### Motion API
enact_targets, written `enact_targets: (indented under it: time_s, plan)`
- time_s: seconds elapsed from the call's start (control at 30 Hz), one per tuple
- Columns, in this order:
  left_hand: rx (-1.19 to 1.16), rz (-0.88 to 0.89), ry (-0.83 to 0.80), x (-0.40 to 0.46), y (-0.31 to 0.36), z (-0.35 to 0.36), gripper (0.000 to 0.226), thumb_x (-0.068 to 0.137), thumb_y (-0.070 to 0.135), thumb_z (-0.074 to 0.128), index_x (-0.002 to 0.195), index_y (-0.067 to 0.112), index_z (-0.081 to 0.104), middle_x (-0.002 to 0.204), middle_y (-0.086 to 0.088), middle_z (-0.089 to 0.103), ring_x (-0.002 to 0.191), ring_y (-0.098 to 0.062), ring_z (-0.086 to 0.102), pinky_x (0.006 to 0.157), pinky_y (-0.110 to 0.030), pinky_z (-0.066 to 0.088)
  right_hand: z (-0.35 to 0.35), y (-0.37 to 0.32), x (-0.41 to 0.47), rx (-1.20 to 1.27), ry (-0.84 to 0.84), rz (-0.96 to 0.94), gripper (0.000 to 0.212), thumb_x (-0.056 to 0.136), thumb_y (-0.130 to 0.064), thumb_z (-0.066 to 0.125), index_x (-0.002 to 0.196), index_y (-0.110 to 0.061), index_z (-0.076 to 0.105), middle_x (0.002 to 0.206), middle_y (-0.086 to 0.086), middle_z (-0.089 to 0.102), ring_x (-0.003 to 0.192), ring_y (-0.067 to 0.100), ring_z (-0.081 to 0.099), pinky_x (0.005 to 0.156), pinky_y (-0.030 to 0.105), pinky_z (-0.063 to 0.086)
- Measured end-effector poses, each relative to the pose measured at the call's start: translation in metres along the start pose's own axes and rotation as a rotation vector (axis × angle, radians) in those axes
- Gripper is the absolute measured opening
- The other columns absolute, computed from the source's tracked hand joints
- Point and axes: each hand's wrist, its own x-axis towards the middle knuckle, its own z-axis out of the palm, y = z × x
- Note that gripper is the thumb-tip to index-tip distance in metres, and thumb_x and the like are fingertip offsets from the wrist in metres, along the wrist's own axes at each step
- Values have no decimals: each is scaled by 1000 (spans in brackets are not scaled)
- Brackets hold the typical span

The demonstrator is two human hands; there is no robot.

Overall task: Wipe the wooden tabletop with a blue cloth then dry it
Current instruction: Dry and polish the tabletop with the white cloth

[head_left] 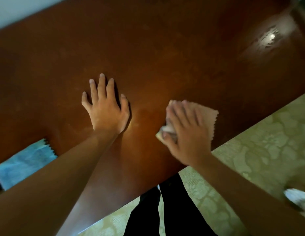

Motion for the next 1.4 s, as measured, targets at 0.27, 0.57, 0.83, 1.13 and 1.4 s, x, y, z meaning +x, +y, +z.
enact_targets:
  time_s: [0.27,0.57,0.83,1.13,1.4]
  plan:
    - [-11,280,-51,20,44,15,57,101,43,32,152,19,38,165,-6,24,154,-28,11,119,-57,7,2,10,-11,11,-20,-282,66,103,-57,35,158,-20,37,167,4,29,157,26,20,127,51,15]
    - [56,299,-45,25,56,30,57,104,46,26,155,22,30,166,-6,21,155,-29,7,120,-58,8,-11,46,37,9,24,254,80,100,-61,21,164,-13,15,170,9,18,158,29,11,128,49,11]
    - [50,306,-27,25,56,29,57,103,45,28,155,20,32,165,-7,23,155,-30,9,120,-57,8,-3,42,21,19,35,-104,71,100,-56,40,159,-16,31,167,5,29,156,28,22,127,52,18]
    - [73,304,-10,26,54,33,57,103,46,28,154,21,34,165,-7,24,154,-30,11,120,-56,9,-20,65,75,-30,35,291,78,100,-61,20,163,-15,22,170,8,20,158,31,14,127,51,13]
    - [67,310,3,25,55,34,56,103,45,29,153,20,36,164,-8,27,154,-31,13,120,-56,9,-7,34,64,10,67,-95,67,103,-56,34,158,-18,36,167,4,30,157,25,21,128,48,17]
